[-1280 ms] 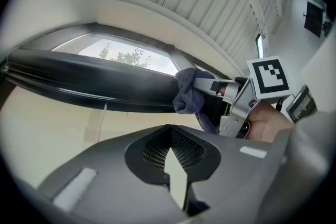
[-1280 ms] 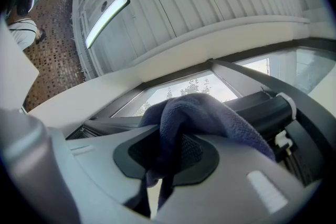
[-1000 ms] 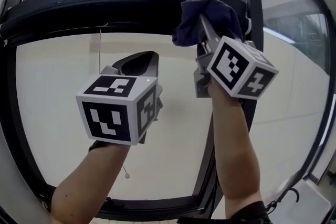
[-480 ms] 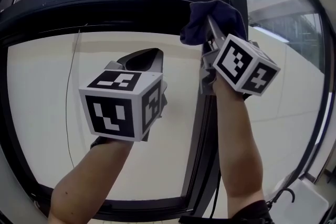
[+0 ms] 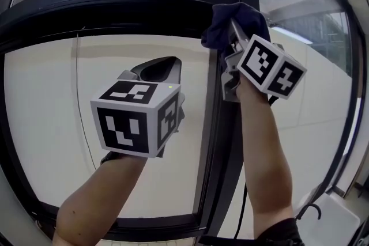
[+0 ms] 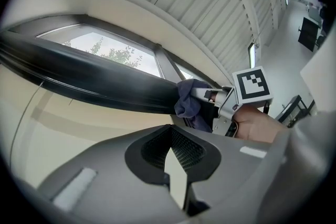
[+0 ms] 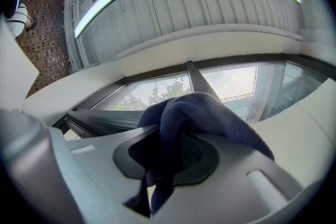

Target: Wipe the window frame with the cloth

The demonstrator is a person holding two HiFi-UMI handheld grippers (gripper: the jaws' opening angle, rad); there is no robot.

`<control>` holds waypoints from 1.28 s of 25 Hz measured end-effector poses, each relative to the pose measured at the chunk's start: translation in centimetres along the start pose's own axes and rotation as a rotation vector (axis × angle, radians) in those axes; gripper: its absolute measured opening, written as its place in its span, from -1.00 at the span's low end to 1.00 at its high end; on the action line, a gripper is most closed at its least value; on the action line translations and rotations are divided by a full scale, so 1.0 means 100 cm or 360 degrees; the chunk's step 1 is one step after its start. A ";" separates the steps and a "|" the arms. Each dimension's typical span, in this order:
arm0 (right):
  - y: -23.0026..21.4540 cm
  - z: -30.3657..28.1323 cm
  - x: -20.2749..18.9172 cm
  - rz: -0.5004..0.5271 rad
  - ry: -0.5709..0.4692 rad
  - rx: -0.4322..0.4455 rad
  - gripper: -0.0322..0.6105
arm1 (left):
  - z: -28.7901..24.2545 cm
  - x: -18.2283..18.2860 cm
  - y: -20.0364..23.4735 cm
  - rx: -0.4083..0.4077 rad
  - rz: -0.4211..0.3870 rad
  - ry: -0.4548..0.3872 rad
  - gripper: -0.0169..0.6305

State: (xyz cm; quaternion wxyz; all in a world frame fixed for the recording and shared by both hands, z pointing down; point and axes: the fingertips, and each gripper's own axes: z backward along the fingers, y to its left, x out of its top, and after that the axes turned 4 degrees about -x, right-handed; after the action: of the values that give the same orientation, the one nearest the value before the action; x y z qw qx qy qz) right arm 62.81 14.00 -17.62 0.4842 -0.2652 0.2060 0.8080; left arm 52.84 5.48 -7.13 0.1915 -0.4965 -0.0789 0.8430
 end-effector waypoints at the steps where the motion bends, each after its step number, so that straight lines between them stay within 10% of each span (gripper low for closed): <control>1: 0.000 0.001 0.000 0.0001 0.0005 0.0002 -0.68 | 0.001 0.001 -0.001 -0.0002 0.0009 -0.0003 -0.97; 32: -0.009 0.017 -0.034 0.0232 0.0211 0.0006 -0.69 | 0.008 -0.037 -0.005 -0.0039 0.0137 0.0056 -0.97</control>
State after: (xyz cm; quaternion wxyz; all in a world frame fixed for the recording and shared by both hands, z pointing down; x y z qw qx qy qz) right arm 64.52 13.16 -14.24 0.4099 -0.3015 0.2579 0.8213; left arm 53.86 4.47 -3.63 0.1503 -0.5164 -0.0644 0.8406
